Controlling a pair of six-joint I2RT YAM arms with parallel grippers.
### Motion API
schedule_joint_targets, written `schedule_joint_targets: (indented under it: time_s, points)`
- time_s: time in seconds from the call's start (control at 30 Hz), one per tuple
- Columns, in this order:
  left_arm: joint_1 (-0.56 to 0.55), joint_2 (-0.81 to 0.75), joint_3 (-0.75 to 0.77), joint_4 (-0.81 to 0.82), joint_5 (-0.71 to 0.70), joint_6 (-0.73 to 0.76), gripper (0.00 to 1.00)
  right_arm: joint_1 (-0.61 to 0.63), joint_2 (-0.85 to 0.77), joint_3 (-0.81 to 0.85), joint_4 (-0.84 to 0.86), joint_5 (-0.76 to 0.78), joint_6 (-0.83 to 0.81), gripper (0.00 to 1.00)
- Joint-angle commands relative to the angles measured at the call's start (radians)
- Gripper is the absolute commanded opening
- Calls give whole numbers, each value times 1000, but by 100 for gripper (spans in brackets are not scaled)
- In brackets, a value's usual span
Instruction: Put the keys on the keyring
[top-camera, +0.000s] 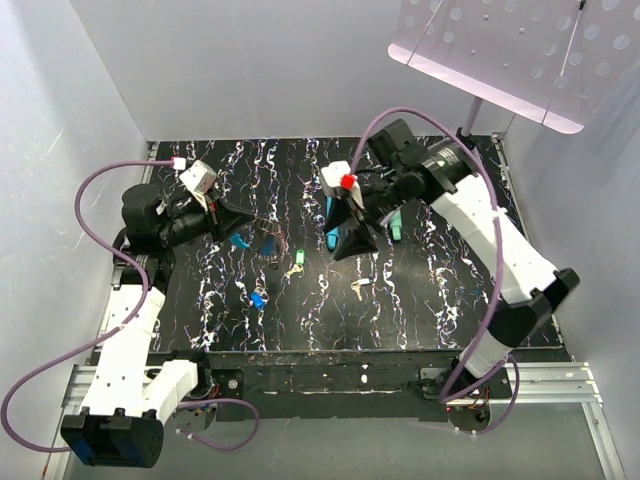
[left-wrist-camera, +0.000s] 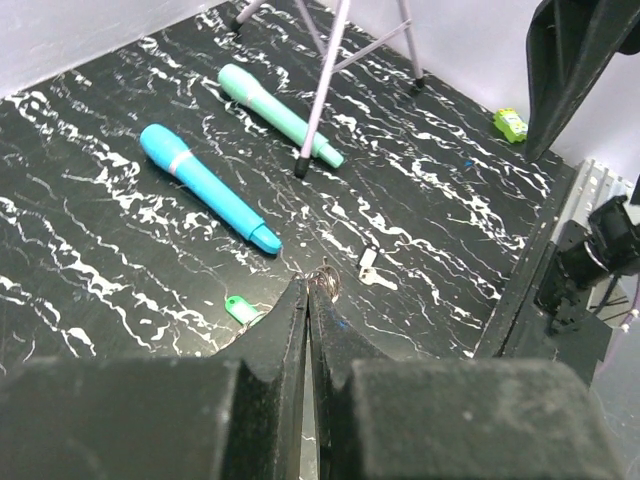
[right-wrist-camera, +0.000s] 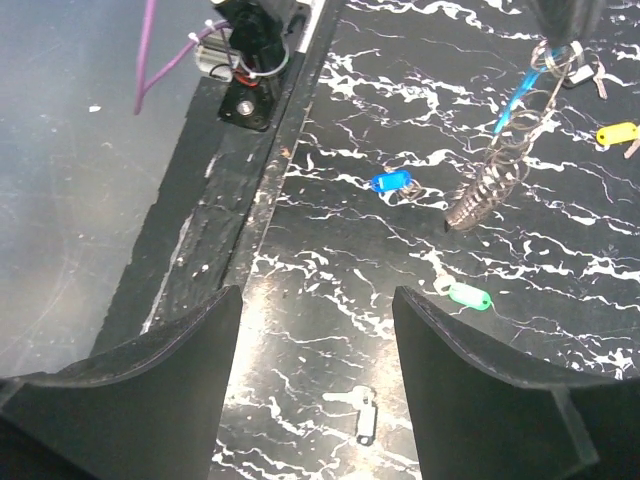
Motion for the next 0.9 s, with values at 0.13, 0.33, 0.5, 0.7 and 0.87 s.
schedule_joint_targets:
  time_s: [0.13,0.33,0.5,0.7,0.87]
  points:
    - [2,-103,33,3,153,-24,0,-16,-181,-130,-152,-33,-86,69]
    - [-44,-125,15,8,195,-40,0,-56,-215,-184,-148,-70,-66,67]
    - [-107,-140,-5,15,177,-44,0,-70,-234,-230,-109,-96,-10,64]
    - [-192,-168,-40,17,114,-31,0,-85,-275,-313,10,-84,87,63]
    - [-222,-195,-89,69,101,-53,0,-105,-297,-337,20,-63,90,63]
